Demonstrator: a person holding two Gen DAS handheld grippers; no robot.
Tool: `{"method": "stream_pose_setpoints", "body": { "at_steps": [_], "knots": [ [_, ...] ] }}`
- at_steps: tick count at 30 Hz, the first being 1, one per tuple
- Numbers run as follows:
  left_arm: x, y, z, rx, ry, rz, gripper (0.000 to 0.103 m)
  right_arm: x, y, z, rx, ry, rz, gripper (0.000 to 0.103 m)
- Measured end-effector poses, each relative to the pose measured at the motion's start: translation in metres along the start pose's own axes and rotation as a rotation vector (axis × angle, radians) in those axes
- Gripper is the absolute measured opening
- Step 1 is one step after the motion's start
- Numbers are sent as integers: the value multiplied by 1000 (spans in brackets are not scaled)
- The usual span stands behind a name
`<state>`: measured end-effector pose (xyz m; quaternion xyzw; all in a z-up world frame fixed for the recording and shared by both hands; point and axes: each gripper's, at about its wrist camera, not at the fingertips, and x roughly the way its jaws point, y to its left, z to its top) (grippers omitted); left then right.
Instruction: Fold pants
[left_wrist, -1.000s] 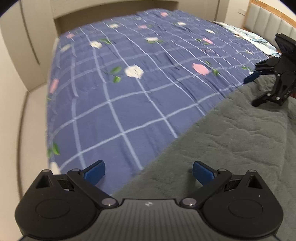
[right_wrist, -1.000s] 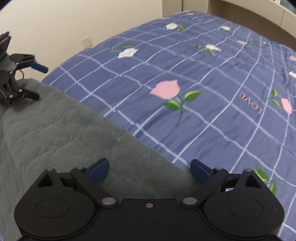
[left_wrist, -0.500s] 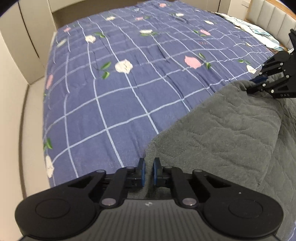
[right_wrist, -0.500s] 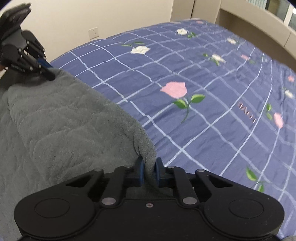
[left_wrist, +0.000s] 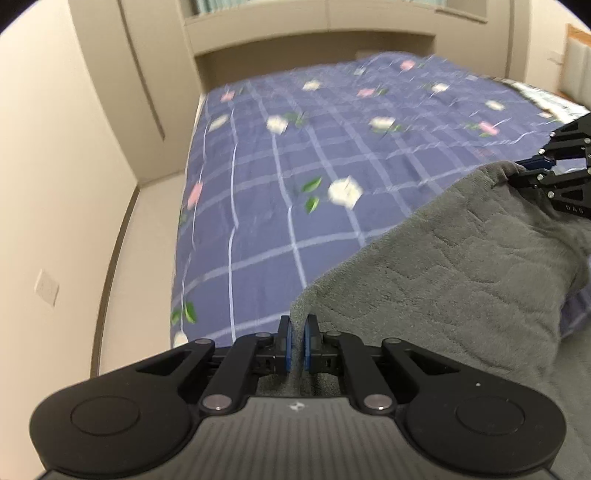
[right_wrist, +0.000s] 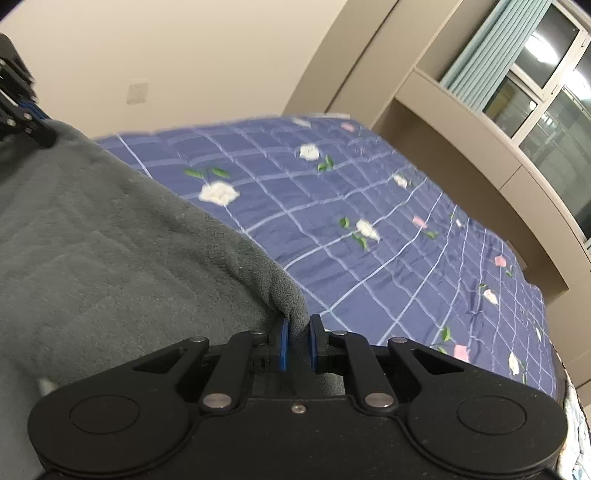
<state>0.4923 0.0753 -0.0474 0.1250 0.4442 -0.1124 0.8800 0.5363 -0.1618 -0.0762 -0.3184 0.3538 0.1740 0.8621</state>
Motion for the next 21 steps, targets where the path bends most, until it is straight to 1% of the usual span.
{"method": "stream_pose_setpoints", "body": {
  "at_steps": [2, 4, 8, 12, 15, 19, 21],
  "knots": [
    [10, 1, -5, -10, 14, -1, 5, 16, 9, -2, -11, 25, -2, 11],
    [12, 1, -8, -19, 3, -7, 5, 21, 14, -3, -7, 23, -9, 11],
    [-6, 2, -13, -48, -39, -25, 5, 4, 8, -7, 19, -30, -13, 12],
    [-45, -2, -12, -58, -97, -34, 5, -37, 5, -13, 39, -107, -29, 12],
    [-83, -7, -19, -62, -151, -37, 5, -78, 4, -24, 66, -172, -43, 11],
    [-135, -16, -34, -78, -209, -62, 5, -133, 11, -44, 82, -241, -61, 11],
    [-157, -24, -47, -67, -226, -71, 5, -160, 17, -56, 97, -268, -64, 11]
  ]
}}
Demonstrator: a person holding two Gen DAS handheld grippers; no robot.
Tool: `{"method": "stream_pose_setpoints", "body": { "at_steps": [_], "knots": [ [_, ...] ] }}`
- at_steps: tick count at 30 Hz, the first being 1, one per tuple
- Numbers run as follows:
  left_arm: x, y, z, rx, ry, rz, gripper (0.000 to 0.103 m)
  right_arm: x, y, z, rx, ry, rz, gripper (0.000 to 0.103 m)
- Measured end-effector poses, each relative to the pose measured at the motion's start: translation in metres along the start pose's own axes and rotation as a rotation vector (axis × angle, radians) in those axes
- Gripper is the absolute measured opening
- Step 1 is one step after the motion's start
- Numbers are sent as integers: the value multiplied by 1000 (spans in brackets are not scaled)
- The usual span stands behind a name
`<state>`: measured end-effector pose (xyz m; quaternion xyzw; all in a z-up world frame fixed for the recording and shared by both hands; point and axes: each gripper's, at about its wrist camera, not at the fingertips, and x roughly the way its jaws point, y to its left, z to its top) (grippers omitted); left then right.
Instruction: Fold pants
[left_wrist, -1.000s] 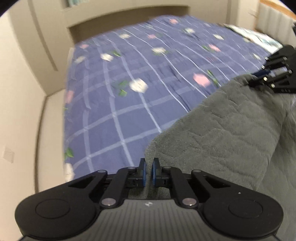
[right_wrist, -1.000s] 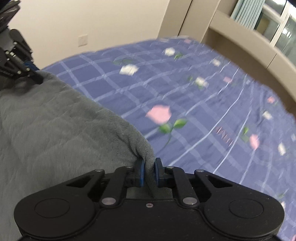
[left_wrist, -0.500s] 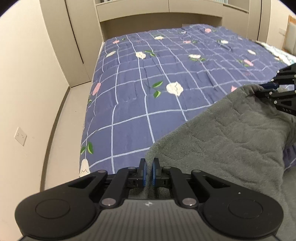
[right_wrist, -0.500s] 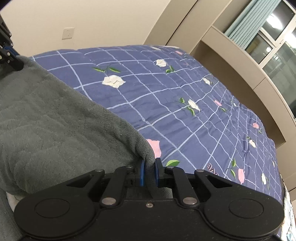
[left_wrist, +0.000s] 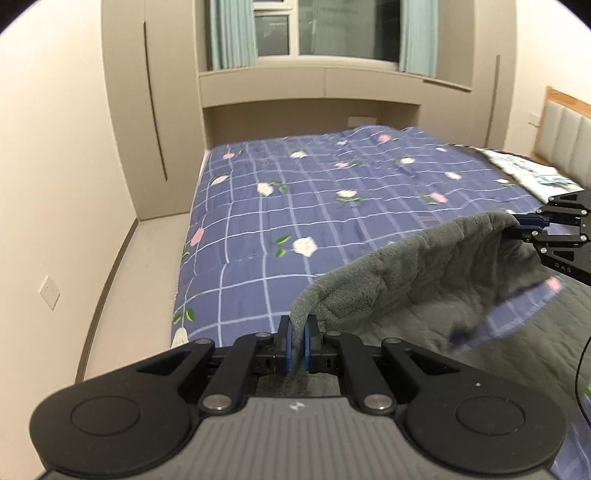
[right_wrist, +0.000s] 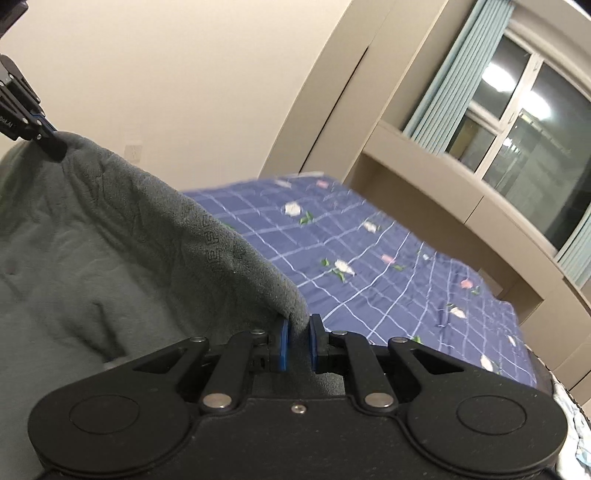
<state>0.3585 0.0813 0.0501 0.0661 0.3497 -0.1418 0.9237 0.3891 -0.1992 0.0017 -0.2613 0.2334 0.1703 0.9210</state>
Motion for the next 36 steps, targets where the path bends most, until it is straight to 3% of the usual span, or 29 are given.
{"method": "stream_pose_setpoints", "body": {
  "at_steps": [5, 13, 18, 23, 30, 36],
  "knots": [
    [-48, -26, -32, 24, -28, -34, 5, -70, 15, -27, 28, -48, -12, 11],
    [-79, -78, -105, 168, -59, -43, 5, -140, 62, -92, 89, -18, -27, 11],
    [-82, -103, -151, 262, -52, -26, 5, -152, 91, -130, 123, 23, -42, 11],
    [-92, -121, -185, 339, -53, -20, 4, -166, 104, -145, 108, 32, -61, 10],
    [-80, -130, -205, 371, -5, -20, 4, -162, 116, -155, 28, 80, -45, 10],
    [-92, -125, -211, 404, -29, -40, 4, -164, 114, -160, 28, 92, -16, 10]
  ]
}}
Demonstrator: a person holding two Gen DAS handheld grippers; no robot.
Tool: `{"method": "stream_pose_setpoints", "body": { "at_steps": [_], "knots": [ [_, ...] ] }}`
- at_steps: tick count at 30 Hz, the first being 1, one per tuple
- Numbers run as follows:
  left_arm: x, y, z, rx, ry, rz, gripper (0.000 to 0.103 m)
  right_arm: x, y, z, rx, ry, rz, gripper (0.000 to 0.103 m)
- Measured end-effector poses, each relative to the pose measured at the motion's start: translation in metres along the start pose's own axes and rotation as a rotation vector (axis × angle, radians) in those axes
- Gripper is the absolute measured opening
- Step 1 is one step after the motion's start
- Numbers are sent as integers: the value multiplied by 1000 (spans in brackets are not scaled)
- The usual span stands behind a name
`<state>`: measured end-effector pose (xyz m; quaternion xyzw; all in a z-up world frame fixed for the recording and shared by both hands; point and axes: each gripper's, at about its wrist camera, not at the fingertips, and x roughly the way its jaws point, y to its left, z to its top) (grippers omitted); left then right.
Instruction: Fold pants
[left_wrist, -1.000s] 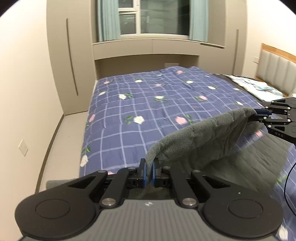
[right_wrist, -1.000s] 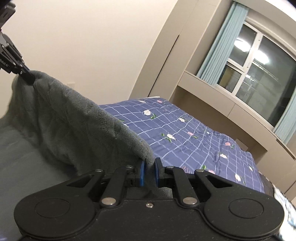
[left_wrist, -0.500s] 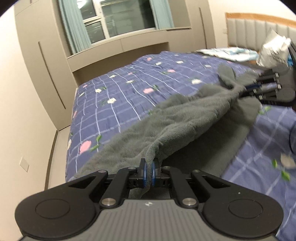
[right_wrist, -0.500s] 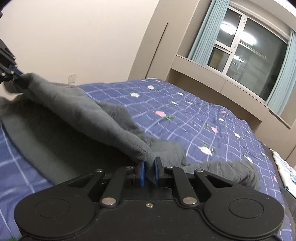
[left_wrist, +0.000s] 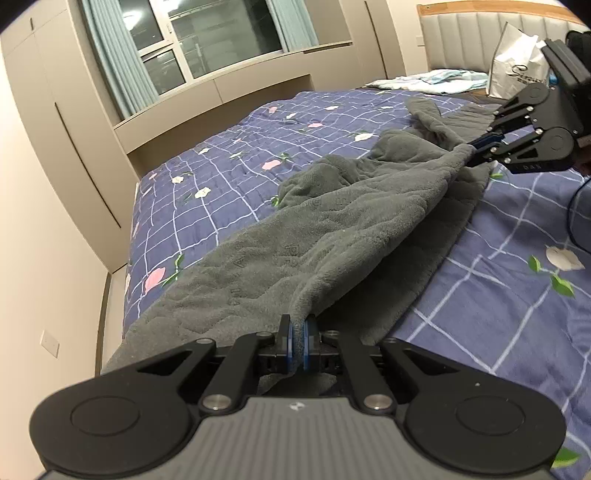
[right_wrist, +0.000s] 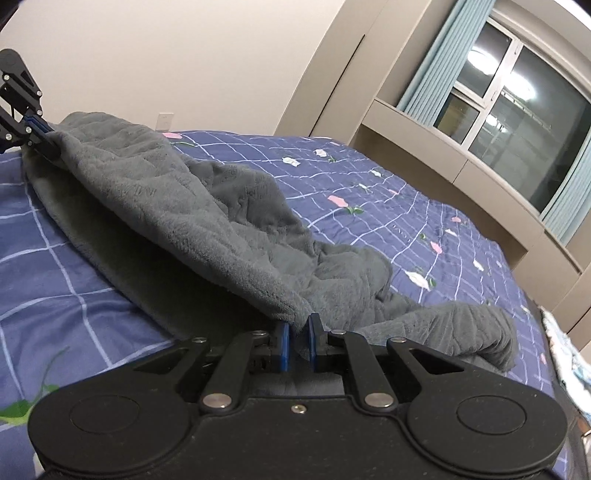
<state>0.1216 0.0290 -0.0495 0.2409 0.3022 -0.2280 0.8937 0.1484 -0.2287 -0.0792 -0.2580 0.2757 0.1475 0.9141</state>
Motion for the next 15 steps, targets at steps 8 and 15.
{"method": "stream_pose_setpoints", "body": {
  "at_steps": [8, 15],
  "knots": [
    [7, -7, -9, 22, 41, -21, 4, -4, 5, -4, -87, 47, 26, 8],
    [31, -6, -6, -24, 106, -40, 8, 7, 6, -11, -59, 63, 47, 16]
  ]
}}
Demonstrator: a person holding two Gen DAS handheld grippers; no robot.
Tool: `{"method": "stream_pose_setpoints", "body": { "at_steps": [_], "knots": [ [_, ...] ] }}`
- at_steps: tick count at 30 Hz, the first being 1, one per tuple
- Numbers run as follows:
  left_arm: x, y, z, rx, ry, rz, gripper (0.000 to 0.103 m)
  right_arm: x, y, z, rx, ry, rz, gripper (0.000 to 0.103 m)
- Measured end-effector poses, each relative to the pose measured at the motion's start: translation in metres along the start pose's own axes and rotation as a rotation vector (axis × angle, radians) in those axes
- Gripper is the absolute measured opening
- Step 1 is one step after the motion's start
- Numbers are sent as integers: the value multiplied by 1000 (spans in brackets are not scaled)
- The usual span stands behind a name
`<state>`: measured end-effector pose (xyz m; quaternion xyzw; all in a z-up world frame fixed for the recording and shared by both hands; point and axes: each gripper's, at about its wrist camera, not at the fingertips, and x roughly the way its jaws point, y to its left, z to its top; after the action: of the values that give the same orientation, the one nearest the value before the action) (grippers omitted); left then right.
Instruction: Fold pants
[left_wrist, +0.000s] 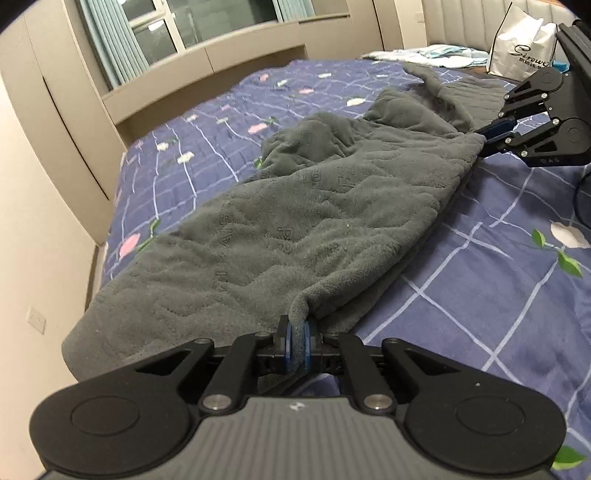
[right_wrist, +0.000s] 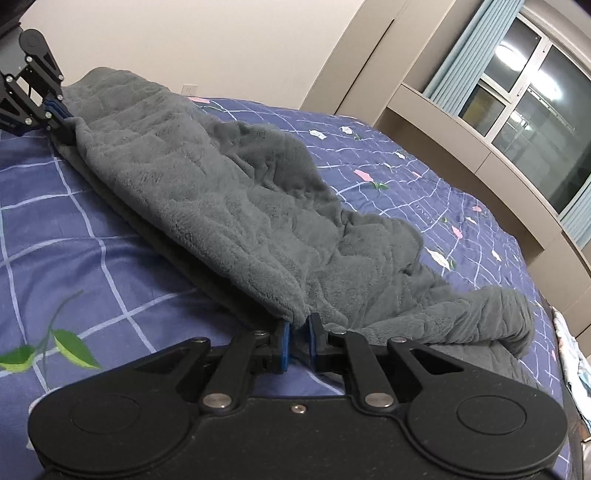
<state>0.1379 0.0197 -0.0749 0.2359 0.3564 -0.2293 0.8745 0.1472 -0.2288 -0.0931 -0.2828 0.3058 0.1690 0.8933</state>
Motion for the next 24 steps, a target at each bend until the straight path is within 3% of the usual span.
{"method": "stream_pose_setpoints", "body": {
  "at_steps": [3, 8, 9, 11, 13, 18, 24],
  "knots": [
    [-5, 1, 5, -11, 2, -14, 17, -10, -14, -2, 75, -14, 24, 29],
    [-13, -15, 25, -38, -100, -39, 72, -21, -58, -7, 300, -41, 36, 68],
    [-13, -21, 32, -44, -128, -54, 75, -22, -67, -5, 328, -46, 18, 71],
    [-9, -35, 51, -42, -183, -82, 86, -19, -90, 3, 372, -55, -36, 92],
    [-1, -52, 72, -28, -219, -91, 93, -10, -118, 14, 411, -56, -95, 102],
    [28, -93, 117, 31, -273, -144, 99, 41, -196, 48, 499, 49, -261, 102],
    [59, -131, 135, 149, -244, -175, 100, 119, -279, 60, 702, 263, -318, 102]
  ]
}}
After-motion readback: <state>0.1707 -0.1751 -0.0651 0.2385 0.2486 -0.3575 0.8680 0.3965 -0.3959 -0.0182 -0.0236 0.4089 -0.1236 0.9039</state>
